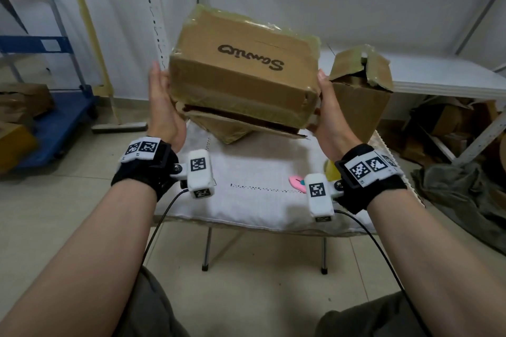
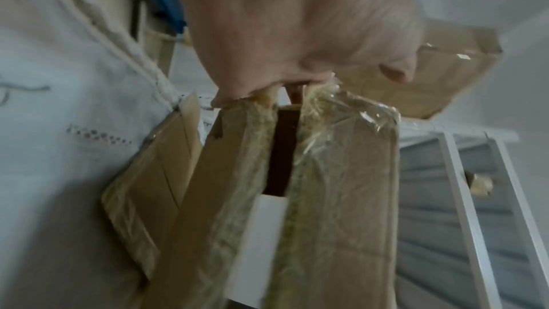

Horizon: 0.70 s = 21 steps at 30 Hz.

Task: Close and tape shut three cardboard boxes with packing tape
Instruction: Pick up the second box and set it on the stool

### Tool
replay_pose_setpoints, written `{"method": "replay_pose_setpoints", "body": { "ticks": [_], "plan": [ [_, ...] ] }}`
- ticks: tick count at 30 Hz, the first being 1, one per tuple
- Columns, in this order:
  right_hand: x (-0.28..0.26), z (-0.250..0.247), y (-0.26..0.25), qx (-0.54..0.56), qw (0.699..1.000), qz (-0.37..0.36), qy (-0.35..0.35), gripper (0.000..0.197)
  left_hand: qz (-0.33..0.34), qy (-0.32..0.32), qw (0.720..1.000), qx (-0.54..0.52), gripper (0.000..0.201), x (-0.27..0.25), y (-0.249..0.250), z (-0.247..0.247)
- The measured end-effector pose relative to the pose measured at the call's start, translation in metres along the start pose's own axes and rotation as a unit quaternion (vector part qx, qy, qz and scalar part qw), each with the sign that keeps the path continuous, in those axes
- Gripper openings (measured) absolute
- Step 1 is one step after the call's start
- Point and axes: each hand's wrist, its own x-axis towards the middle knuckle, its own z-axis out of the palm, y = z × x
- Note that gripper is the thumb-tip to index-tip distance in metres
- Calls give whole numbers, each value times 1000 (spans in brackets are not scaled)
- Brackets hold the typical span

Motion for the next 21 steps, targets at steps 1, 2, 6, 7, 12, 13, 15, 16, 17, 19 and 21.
{"method": "replay_pose_setpoints", "body": {
  "ticks": [1, 2, 6, 7, 12, 13, 15, 16, 17, 19, 21],
  "plan": [
    [4, -4, 5, 1, 1000, -5, -4, 89, -10, 4, 999, -39, 70, 1, -1, -3],
    [1, -5, 4, 6, 1000, -7, -7, 86, -23, 8, 997, -71, 73, 2, -2, -6],
    [-8, 1, -8, 71, 997, -17, 40, 66, -84, 21, 991, -103, 91, 4, -6, -23],
    [-6, -1, -6, 79, 995, -21, 52, 65, -92, 16, 991, -92, 94, 3, -6, -24],
    [12, -14, 19, 48, 997, 41, 45, 94, -62, 15, 995, 72, 46, -7, -22, -15],
    [20, -20, 26, 40, 997, 35, 64, 96, -59, 23, 993, 95, 43, -8, -25, -14],
    [17, -18, 19, 4, 996, 26, 85, 88, -60, 1, 990, 124, 48, -9, -29, -15],
    [6, -12, 9, -20, 995, 14, 92, 78, -63, -19, 989, 134, 53, -7, -32, -17],
    [2, -11, 6, -33, 994, 5, 99, 70, -68, -36, 987, 143, 56, -9, -33, -17],
    [-4, -12, 6, -32, 995, -6, 95, 57, -64, -61, 979, 184, 60, -11, -38, -20],
    [-5, -16, 14, -25, 996, -6, 87, 45, -38, -73, 968, 238, 52, -12, -43, -26]
  ]
}}
